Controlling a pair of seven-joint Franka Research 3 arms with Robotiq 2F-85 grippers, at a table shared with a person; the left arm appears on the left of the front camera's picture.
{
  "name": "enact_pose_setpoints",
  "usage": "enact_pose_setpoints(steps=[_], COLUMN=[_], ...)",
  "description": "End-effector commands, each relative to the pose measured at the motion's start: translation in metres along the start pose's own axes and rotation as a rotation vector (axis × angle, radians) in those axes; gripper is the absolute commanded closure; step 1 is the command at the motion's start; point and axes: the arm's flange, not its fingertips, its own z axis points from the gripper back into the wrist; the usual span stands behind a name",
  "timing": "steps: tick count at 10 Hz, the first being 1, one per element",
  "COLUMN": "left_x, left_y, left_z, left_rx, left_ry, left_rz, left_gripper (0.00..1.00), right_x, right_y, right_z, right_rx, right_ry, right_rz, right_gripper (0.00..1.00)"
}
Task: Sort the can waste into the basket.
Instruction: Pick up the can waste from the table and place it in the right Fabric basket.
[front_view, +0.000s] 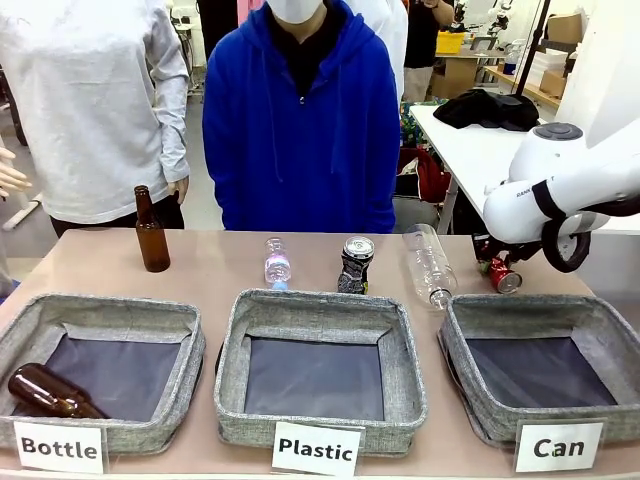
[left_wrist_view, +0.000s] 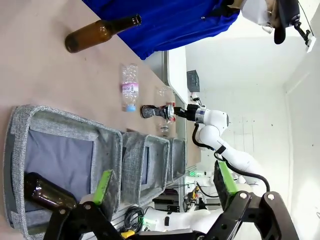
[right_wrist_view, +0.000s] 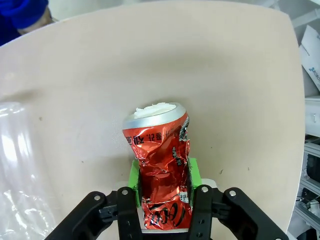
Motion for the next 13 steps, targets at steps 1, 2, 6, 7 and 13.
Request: enact_pose_setpoints(steps=[1,2,6,7,13], left_x=[-0.003,-0.003,-0.003,-0.003,-0.003], left_y=[0.000,0.000,0.000,0.000,0.000], left_z=[0.000,0.000,0.000,0.000,0.000], left_rx=[0.002,0.002,0.002,0.002,0.002], left_ry=[0.017,0.017,0.017,0.017,0.017], left_rz=[0.011,0.011,0.011,0.011,0.011], left_gripper=[0.00,0.00,0.00,0.00,0.00], right_x=[0.000,-0.005,-0.074,-0.099,-0.209], right_y=[-0.001,-0.004,-0.029,-0.040,-0.066], right_z=[0.011,0.022,0.155,0.187,0.248], right_rx=[0.014,0.021,0.082,0.129,0.254], right_ry=[0.007,-0.009,-0.102,-0.027,0.053], right_rz=[0.007,0.020,0.198,0.310,1.286], right_gripper=[0.93,0.93,1.00,1.00,1.00])
